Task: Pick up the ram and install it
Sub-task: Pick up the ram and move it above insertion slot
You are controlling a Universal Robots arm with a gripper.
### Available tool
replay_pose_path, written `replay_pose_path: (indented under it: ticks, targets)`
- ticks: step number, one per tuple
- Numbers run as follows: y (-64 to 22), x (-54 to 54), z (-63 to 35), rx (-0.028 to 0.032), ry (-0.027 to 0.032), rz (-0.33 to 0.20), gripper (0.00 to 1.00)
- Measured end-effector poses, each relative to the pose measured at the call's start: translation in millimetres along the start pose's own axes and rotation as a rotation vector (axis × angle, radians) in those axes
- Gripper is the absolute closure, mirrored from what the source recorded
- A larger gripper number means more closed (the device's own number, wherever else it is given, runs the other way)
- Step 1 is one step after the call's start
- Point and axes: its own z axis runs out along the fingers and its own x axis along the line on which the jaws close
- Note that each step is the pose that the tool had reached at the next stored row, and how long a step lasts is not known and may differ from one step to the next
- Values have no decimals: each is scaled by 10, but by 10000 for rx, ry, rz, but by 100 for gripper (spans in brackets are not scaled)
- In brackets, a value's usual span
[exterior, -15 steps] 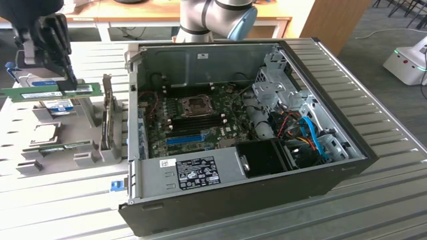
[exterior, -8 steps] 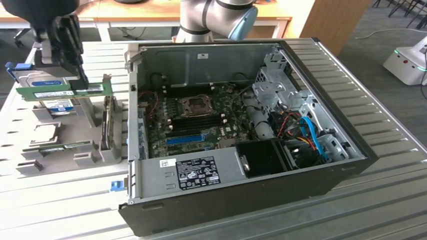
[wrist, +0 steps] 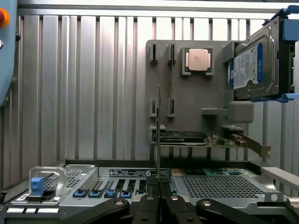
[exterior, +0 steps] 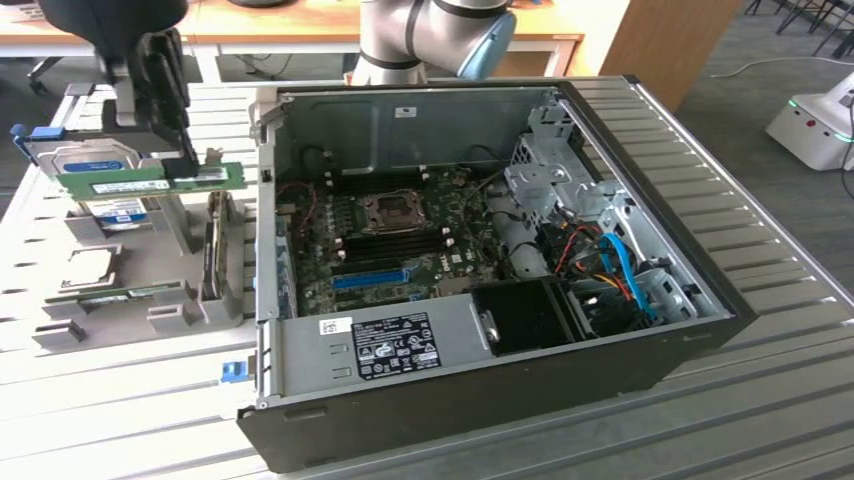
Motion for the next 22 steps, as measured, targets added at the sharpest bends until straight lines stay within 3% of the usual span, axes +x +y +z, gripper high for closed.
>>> replay_pose_path:
  ticks: [22]
  targets:
    - [-479,-4,-2,1,-1,0,88]
